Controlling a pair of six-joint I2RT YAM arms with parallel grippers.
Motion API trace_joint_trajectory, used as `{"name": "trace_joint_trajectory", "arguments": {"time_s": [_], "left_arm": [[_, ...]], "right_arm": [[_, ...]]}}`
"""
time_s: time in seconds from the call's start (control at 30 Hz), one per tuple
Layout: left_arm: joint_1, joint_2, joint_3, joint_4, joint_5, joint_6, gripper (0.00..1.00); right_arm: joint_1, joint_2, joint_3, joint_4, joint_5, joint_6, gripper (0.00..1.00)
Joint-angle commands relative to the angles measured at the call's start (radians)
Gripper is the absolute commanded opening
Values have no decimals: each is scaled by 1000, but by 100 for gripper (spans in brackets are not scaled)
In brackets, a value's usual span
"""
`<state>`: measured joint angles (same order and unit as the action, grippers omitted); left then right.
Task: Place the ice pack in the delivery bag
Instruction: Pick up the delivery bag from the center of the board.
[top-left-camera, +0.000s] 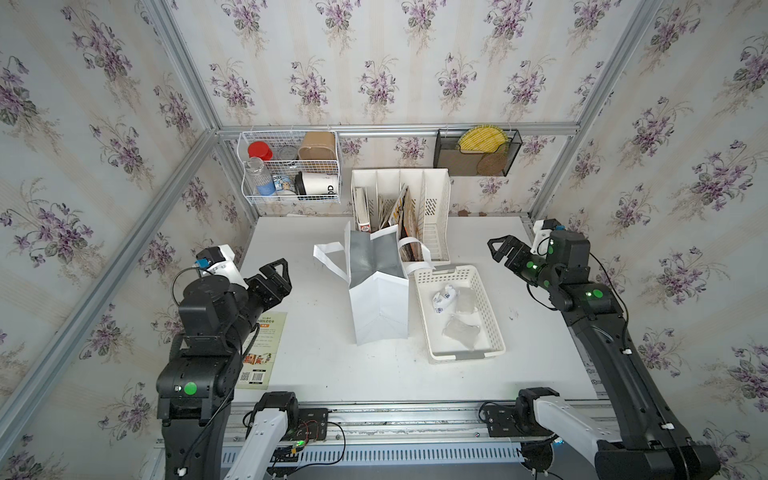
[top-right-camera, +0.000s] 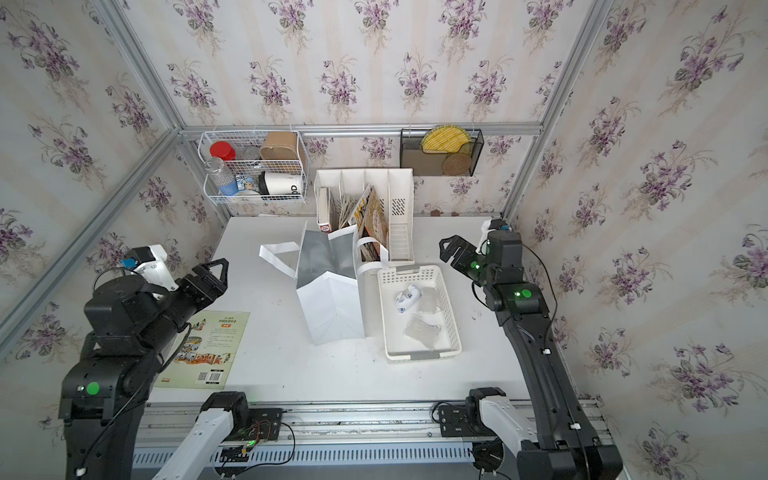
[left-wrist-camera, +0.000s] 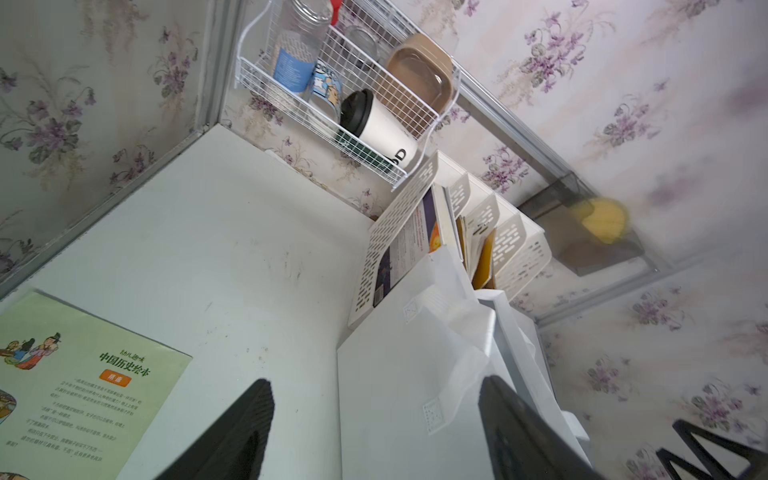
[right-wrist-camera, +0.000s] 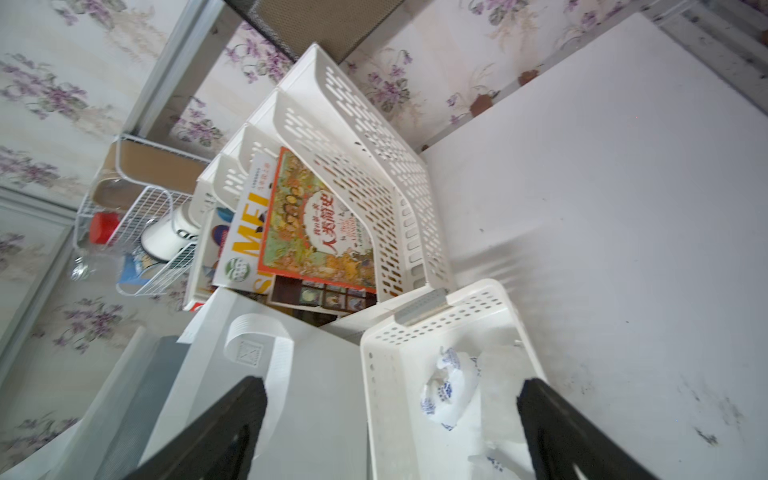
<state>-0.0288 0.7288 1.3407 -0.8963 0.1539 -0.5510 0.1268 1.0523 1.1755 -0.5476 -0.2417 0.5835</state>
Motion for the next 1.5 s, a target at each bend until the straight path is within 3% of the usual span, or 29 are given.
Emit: {"name": "trace_joint_trajectory", "arguments": {"time_s": [0.0, 0.1, 0.3, 0.37, 0.5, 0.6, 0.73, 0.93, 1.23, 1.47], "left_arm": [[-5, 43, 74, -85, 193, 23, 73], [-42, 93, 158, -58, 272, -7, 70], [-205, 166, 288, -24, 196, -7, 69], [-306, 221, 302, -22, 130, 4, 67], [-541, 350, 387, -93, -133, 39, 66], [-606, 403, 414, -127, -302, -4, 66], [-625, 437, 356, -74, -347, -38, 68], [-625, 500, 302, -3, -325, -63, 70], [-581, 620, 306, -73, -366, -58, 70], [-542, 631, 222, -93, -357, -65, 64]], "right_arm": [[76, 46, 111, -78, -13, -21, 100], [234, 143, 239, -103, 90, -36, 99], [462, 330, 422, -149, 215, -45, 94], [505, 360, 446, -131, 234, -30, 93], [562, 404, 487, -114, 271, 0, 89], [597, 434, 515, -109, 289, 13, 84], [642, 496, 575, -141, 335, 12, 84], [687, 561, 606, -184, 398, 13, 83], [722, 625, 585, -210, 428, 14, 76], [759, 626, 521, -195, 437, 40, 69]]}}
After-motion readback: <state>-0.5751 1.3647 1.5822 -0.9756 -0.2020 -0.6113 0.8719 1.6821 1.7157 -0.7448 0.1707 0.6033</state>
